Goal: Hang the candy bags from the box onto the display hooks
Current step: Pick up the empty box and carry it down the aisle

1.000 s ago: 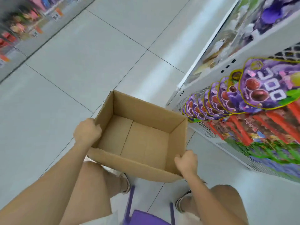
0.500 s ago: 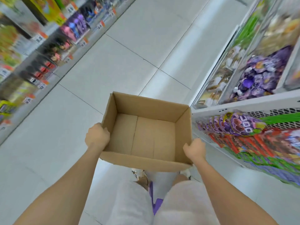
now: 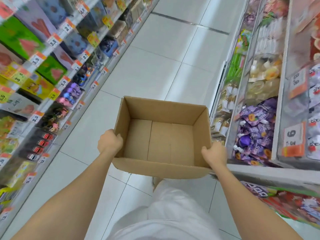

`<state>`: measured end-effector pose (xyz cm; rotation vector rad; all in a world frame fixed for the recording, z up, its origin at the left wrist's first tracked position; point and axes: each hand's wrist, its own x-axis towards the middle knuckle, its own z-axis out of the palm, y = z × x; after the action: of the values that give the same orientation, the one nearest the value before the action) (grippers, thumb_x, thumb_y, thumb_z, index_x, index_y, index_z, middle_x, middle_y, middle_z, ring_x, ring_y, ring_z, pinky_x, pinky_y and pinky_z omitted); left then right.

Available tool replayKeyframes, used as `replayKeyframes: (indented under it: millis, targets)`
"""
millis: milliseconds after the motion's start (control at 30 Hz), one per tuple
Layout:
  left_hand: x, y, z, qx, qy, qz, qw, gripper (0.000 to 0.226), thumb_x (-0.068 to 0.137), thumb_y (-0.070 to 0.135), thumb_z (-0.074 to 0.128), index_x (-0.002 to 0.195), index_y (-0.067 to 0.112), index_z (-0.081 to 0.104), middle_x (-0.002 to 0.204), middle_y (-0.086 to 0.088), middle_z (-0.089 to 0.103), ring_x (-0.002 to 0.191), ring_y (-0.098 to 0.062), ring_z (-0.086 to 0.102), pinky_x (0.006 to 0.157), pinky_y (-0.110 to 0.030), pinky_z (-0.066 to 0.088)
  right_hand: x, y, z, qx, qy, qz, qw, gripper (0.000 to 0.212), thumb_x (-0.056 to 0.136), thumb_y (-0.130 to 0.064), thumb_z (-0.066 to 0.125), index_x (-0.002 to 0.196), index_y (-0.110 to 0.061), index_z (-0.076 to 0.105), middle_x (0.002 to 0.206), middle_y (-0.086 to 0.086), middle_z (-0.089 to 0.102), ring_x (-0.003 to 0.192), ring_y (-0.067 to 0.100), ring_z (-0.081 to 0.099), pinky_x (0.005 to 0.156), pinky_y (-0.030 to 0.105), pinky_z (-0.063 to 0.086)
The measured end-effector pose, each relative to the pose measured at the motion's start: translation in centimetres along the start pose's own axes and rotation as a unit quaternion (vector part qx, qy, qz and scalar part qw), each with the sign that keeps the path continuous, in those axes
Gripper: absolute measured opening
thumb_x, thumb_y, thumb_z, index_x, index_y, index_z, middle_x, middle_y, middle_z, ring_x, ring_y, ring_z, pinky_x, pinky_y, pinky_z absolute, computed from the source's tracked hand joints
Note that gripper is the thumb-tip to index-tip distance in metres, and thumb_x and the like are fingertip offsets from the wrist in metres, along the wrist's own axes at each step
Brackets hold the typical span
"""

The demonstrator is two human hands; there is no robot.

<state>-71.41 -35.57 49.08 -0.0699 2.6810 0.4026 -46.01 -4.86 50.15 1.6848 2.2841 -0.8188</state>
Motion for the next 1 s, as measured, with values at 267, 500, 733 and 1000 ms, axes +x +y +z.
replayKeyframes:
  millis: [267, 500, 733, 1000]
  targets:
    - [14.4, 15.2, -6.2, 0.0, 0.01, 0.034, 0.999, 0.029, 0.091, 0.039, 0.06, 0.079, 0.013, 0.059, 0.074, -0.008, 0.066, 0.069, -0.03, 0.065, 0.056, -0.03, 0.05, 14.8, -13.2, -7.0, 0.077, 0.03, 0.021, 0.996, 0.027, 0.087, -0.019, 0.07, 0.069, 0.0, 0.062, 0.06, 0.009, 0.06, 0.053, 0.022, 0.052, 0.049, 0.026, 0.04]
    - [29.1, 29.4, -7.4, -0.062, 0.008, 0.014, 0.998, 0.025, 0.084, 0.04, 0.065, 0.083, 0.016, 0.059, 0.076, -0.006, 0.066, 0.073, -0.028, 0.065, 0.057, -0.031, 0.046, 31.8, -25.0, -11.0, 0.128, 0.058, 0.038, 0.989, 0.024, 0.082, -0.022, 0.072, 0.077, 0.002, 0.072, 0.067, 0.017, 0.071, 0.063, 0.035, 0.066, 0.055, 0.032, 0.05]
    - [44.7, 47.4, -9.0, -0.098, 0.004, 0.046, 0.994, 0.02, 0.085, 0.034, 0.065, 0.083, 0.015, 0.058, 0.075, -0.005, 0.066, 0.076, -0.033, 0.064, 0.062, -0.034, 0.042, 48.1, -36.0, -16.8, 0.158, 0.085, 0.075, 0.981, 0.02, 0.083, -0.022, 0.07, 0.075, -0.004, 0.071, 0.068, 0.012, 0.071, 0.065, 0.03, 0.063, 0.054, 0.029, 0.046]
    - [58.7, 72.5, -8.4, -0.078, -0.042, 0.124, 0.988, 0.016, 0.089, 0.03, 0.061, 0.092, 0.015, 0.058, 0.083, -0.005, 0.068, 0.083, -0.035, 0.063, 0.072, -0.039, 0.048, 67.8, -42.9, -26.3, 0.171, 0.139, 0.13, 0.967, 0.029, 0.084, -0.016, 0.07, 0.06, -0.008, 0.055, 0.061, 0.01, 0.054, 0.061, 0.035, 0.053, 0.053, 0.033, 0.039]
